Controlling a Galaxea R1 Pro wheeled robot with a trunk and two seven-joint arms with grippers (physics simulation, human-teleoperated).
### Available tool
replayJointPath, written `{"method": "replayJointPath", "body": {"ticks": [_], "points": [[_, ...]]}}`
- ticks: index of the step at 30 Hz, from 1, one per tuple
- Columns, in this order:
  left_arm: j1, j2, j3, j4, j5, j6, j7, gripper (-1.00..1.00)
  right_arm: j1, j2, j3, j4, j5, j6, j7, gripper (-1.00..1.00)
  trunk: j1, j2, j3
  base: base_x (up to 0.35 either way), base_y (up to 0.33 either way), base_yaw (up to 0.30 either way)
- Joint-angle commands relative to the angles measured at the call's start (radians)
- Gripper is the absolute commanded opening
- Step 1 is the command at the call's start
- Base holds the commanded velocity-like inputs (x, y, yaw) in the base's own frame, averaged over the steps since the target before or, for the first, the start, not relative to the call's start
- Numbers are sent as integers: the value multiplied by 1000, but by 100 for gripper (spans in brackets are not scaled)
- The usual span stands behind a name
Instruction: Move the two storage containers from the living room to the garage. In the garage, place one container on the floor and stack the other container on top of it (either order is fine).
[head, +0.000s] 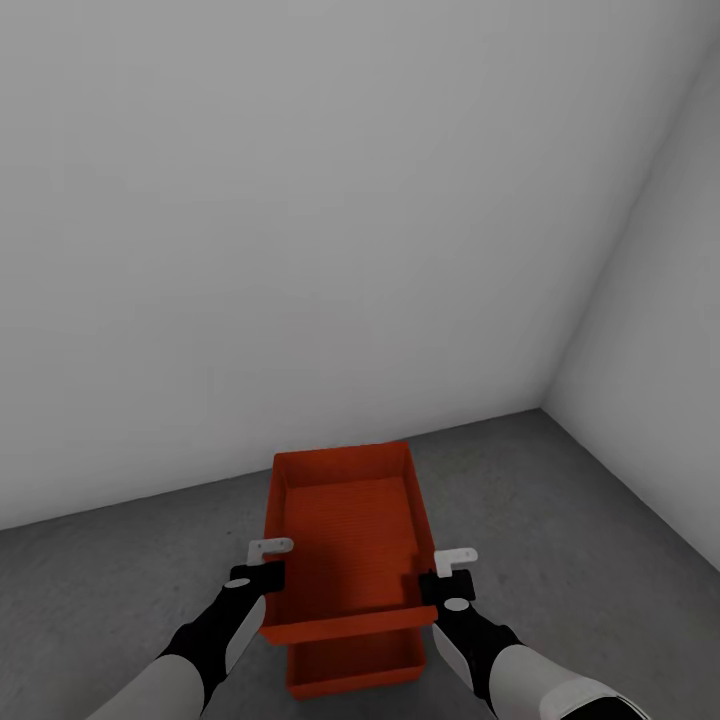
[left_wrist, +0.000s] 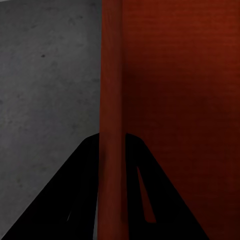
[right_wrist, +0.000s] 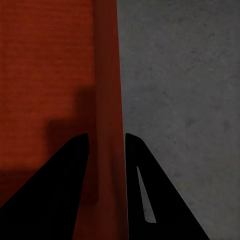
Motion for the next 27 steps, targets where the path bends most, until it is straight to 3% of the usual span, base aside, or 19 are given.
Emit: {"method": "replayJointPath", "body": {"ticks": [1,27], "points": [[-1,-29,12,-39,45,7,64,-100,0,34,-23,3,-14,-8,1,-100,4,-8,-4,0,0,0],[-1,-30,12,-39,46,7,65,-100,0,34,-23,3,-14,-8,1,-100,104,-190,-86,0,0,0]]}}
